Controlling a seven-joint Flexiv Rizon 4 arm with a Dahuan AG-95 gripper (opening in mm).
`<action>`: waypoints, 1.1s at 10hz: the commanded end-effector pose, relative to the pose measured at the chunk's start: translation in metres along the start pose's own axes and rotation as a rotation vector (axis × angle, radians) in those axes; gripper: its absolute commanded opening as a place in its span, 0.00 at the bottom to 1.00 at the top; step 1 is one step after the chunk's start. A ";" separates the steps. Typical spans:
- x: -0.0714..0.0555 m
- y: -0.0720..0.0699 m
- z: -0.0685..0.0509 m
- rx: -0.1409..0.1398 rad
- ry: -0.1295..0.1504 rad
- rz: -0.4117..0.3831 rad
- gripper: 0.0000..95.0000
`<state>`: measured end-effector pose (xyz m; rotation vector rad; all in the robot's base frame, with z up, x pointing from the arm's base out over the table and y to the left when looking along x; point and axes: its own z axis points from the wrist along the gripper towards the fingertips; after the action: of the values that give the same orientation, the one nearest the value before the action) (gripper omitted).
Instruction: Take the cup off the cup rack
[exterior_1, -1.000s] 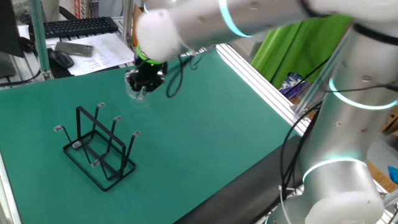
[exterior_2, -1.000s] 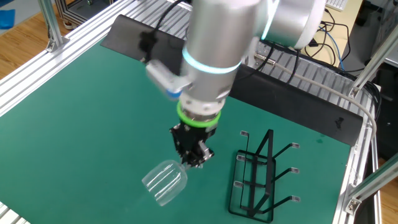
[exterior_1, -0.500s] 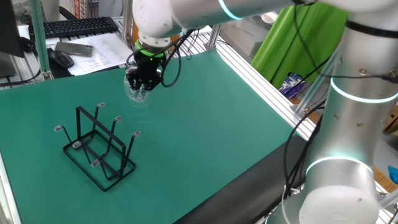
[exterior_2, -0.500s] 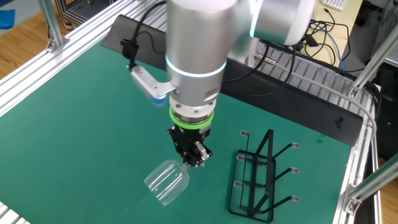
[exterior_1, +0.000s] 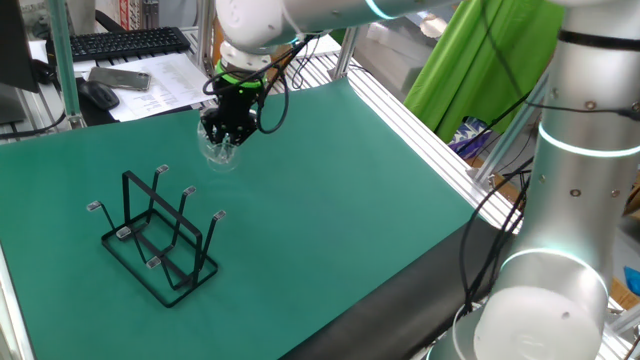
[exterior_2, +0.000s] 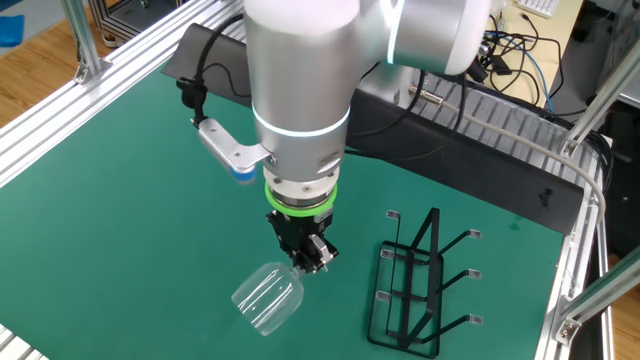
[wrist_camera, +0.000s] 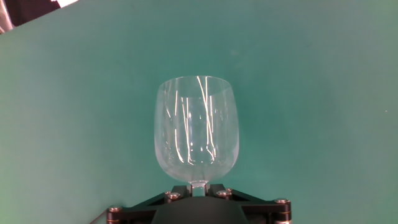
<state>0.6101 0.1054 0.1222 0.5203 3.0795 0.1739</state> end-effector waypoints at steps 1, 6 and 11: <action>0.001 -0.001 -0.003 -0.003 -0.015 -0.002 0.00; 0.001 -0.002 -0.005 0.033 -0.029 -0.015 0.00; 0.003 -0.003 -0.012 0.084 -0.053 -0.046 0.00</action>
<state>0.6068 0.1035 0.1333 0.4493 3.0567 0.0325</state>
